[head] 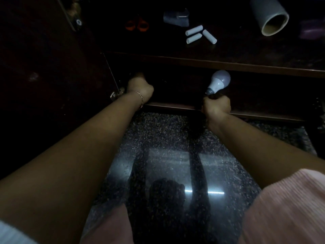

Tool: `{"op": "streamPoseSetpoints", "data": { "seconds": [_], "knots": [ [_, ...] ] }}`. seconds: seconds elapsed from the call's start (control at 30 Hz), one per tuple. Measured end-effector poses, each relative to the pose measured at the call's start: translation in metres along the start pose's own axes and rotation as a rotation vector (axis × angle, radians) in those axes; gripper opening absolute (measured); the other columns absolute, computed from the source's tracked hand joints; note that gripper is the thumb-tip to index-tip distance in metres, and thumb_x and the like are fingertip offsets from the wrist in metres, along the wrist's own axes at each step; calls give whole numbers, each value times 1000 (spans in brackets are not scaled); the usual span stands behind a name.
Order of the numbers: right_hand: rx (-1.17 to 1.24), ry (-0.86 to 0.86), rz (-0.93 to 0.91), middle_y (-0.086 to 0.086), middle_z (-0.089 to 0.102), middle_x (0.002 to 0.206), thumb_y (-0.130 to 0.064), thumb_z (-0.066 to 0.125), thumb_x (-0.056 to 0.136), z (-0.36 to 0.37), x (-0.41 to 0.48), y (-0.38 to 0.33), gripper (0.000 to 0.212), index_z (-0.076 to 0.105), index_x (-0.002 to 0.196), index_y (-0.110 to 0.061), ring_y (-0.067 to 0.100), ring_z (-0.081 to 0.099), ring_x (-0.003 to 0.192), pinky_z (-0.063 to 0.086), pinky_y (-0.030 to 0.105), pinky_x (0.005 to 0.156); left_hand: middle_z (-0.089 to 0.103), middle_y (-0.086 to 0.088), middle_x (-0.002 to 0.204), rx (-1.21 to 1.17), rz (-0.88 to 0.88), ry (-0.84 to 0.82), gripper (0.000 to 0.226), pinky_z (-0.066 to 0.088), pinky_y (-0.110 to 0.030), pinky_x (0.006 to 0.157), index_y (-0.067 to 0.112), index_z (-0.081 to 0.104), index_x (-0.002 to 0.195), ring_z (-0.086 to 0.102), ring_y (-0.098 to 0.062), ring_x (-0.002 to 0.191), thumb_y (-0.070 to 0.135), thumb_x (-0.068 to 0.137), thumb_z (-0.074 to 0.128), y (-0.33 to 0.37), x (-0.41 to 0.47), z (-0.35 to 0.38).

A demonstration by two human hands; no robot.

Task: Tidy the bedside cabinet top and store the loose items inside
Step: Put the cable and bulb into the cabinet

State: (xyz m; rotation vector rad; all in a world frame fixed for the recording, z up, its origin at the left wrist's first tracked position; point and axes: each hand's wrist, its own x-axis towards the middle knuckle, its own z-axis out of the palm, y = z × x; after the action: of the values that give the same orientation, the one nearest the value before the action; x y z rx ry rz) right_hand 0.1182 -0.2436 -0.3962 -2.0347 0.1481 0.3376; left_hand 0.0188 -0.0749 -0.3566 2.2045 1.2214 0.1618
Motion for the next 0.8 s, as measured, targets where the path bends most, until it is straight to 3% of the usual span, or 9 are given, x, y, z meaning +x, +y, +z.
{"op": "streamPoseSetpoints", "data": {
  "seconds": [0.1,0.27,0.43,0.57,0.8],
  "knots": [
    [-111,78,-46,12,68,106,-26,63,83,-11,1,0,29,66,107,-10,30,63,99,48,32,81,58,-23,121,313,206,26,34,47,-37,87,-1,56,115,55,-41,111,19,88,54,9,-13,4],
    [-115,153,-33,14,60,125,-29,69,82,-25,12,-1,49,53,123,-6,31,56,116,45,31,92,55,-20,127,410,307,62,39,46,-39,91,5,54,122,53,-39,116,26,89,55,24,-18,15],
    [-64,28,-78,12,61,123,-23,69,82,-27,21,-1,51,51,128,-10,27,59,113,45,28,93,56,-11,128,156,376,22,42,41,-32,97,16,53,126,50,-29,121,19,85,59,36,-12,35],
    [-51,-175,-123,5,61,123,-19,62,87,-23,24,-5,46,52,132,-19,20,59,109,47,26,90,56,-6,132,-29,337,-196,47,42,-26,98,19,50,132,53,-24,119,16,85,58,49,-12,60],
    [-69,-346,-177,7,61,128,-10,60,84,-6,35,-11,55,50,137,-20,25,60,114,51,37,97,53,-10,137,-217,234,-266,49,41,-28,102,14,47,136,50,-26,125,12,89,58,65,-6,73]
  ]
}}
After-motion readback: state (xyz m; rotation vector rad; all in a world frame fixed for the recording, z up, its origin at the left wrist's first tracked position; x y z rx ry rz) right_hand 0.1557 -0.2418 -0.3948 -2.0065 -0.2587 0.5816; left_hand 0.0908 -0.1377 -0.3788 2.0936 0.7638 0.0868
